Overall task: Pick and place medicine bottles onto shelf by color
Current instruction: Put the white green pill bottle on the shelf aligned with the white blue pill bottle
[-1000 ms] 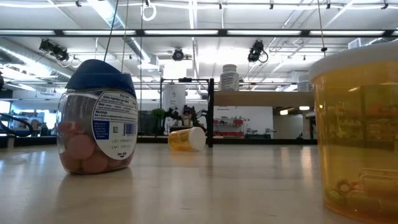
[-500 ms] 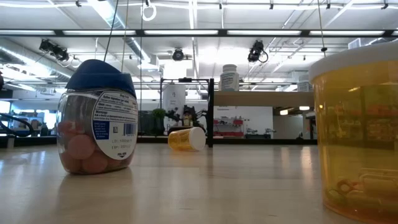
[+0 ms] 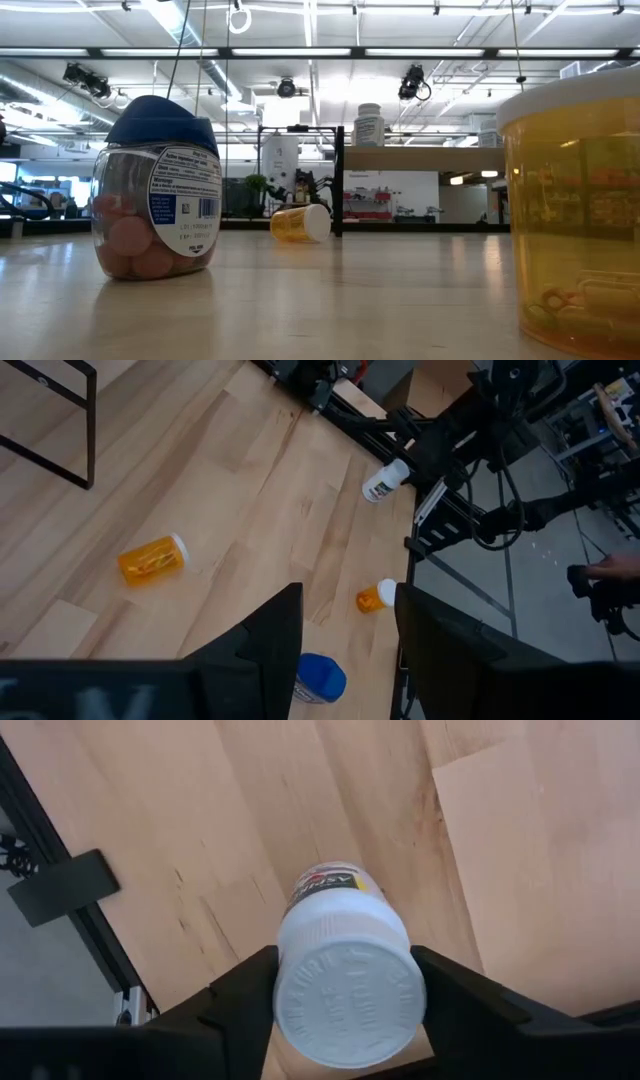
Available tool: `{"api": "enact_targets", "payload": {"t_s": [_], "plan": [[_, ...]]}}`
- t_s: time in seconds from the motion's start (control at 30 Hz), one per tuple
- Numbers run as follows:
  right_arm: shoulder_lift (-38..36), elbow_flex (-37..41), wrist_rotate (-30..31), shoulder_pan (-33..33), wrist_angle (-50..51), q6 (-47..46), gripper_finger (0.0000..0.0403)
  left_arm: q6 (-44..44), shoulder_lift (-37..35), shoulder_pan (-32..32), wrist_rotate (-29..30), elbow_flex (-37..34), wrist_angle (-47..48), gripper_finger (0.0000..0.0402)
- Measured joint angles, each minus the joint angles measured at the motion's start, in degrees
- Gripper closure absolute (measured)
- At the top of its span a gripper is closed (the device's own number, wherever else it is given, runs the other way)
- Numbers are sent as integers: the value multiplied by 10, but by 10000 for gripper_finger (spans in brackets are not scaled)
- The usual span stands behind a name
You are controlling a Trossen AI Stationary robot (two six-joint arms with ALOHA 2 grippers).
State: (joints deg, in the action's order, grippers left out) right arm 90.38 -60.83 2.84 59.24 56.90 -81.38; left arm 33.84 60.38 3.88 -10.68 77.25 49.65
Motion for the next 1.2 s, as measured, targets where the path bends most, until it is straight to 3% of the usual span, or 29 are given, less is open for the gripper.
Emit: {"api": "enact_targets", "payload": {"t_s": [0.37, 0.6, 0.8, 1.2], "plan": [[-4, -27, -19, -22, 17, -14, 189, 0, 0, 0, 0, 0, 0, 235], [-19, -115, -20, -102, 143, 0, 189, 0, 0, 0, 0, 0, 0, 234], [-34, -202, 2, -222, 263, 73, 189, -1, 0, 0, 0, 0, 0, 235], [-93, -279, 35, -549, 332, 221, 189, -15, 0, 0, -1, 0, 0, 235]]}}
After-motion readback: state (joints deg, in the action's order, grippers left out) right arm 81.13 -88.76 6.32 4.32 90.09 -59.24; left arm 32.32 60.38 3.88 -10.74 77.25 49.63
